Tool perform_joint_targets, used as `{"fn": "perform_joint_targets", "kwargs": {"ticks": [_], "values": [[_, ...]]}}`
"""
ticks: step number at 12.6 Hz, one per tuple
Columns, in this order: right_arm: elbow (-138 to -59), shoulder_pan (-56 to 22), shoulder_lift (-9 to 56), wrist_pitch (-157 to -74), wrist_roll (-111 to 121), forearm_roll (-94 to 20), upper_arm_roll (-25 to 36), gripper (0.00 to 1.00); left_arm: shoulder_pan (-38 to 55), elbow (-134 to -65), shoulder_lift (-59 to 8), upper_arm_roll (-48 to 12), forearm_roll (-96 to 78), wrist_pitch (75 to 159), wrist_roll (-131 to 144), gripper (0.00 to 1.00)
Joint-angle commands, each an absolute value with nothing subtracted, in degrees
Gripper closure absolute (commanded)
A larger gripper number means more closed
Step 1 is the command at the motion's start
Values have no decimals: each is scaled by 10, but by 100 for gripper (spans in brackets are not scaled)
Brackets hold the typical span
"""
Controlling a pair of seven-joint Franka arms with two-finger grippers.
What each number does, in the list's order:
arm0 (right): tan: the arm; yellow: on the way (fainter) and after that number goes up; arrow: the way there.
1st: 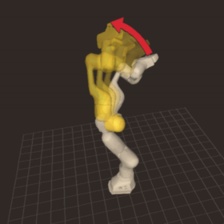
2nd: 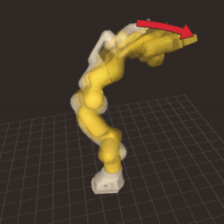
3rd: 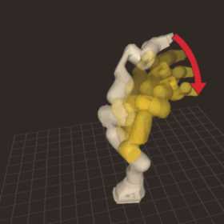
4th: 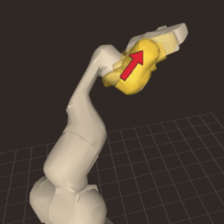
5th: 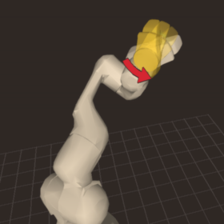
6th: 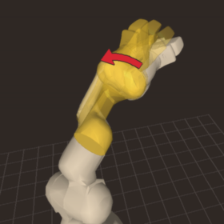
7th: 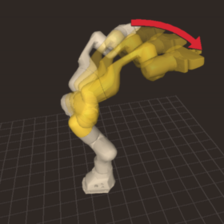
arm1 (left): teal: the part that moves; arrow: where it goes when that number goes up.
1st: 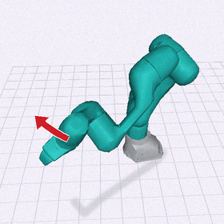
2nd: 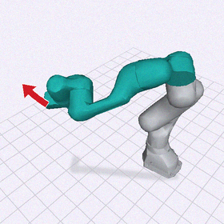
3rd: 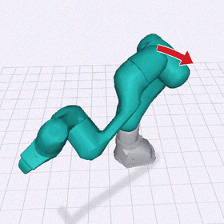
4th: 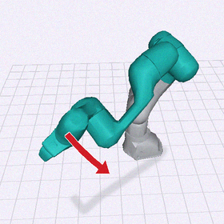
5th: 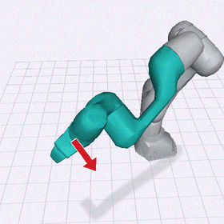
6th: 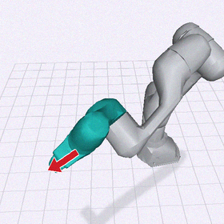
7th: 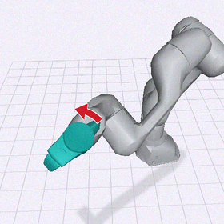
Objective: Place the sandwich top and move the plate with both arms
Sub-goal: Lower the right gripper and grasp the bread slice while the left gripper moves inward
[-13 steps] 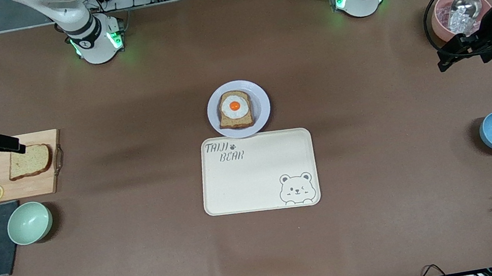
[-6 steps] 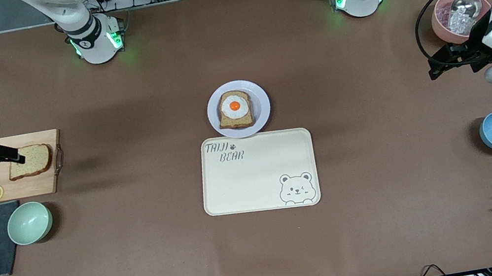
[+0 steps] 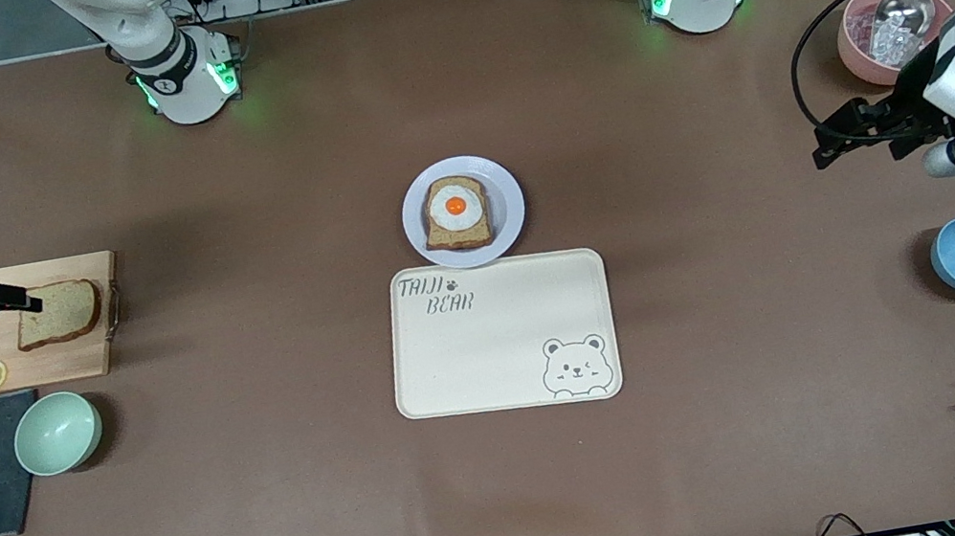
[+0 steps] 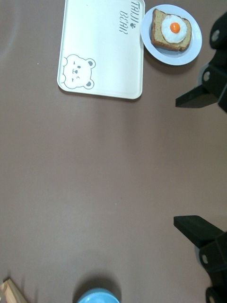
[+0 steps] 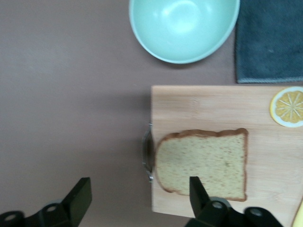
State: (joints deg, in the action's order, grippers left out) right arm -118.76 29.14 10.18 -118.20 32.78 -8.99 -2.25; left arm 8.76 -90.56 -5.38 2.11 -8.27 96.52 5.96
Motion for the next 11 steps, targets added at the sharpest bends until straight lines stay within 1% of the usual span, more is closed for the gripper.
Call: {"fn": "perform_joint_targets", "kwargs": {"ticks": [1, 3, 5, 7, 9, 11], "values": [[-1180, 330, 129, -1191, 376, -103, -32, 15, 89, -940, -48, 18, -97, 1008, 49, 0], [-1179, 344, 143, -1193, 396, -103, -32, 16, 88, -975, -48, 9, -141, 1052, 55, 0], [-1180, 366, 159, -1193, 425, -103, -32, 17, 91, -982, -61, 5, -150, 1077, 58, 0], [-1180, 388, 184, -1208, 449, -103, -32, 20, 93, -982, -77, -11, -163, 1090, 60, 0], [-1179, 394, 197, -1239, 472, -103, -32, 21, 93, -983, -89, -15, -163, 1090, 61, 0], [-1166, 408, 222, -1241, 479, -103, -33, 21, 106, -985, -101, -16, -164, 1093, 61, 0]]}}
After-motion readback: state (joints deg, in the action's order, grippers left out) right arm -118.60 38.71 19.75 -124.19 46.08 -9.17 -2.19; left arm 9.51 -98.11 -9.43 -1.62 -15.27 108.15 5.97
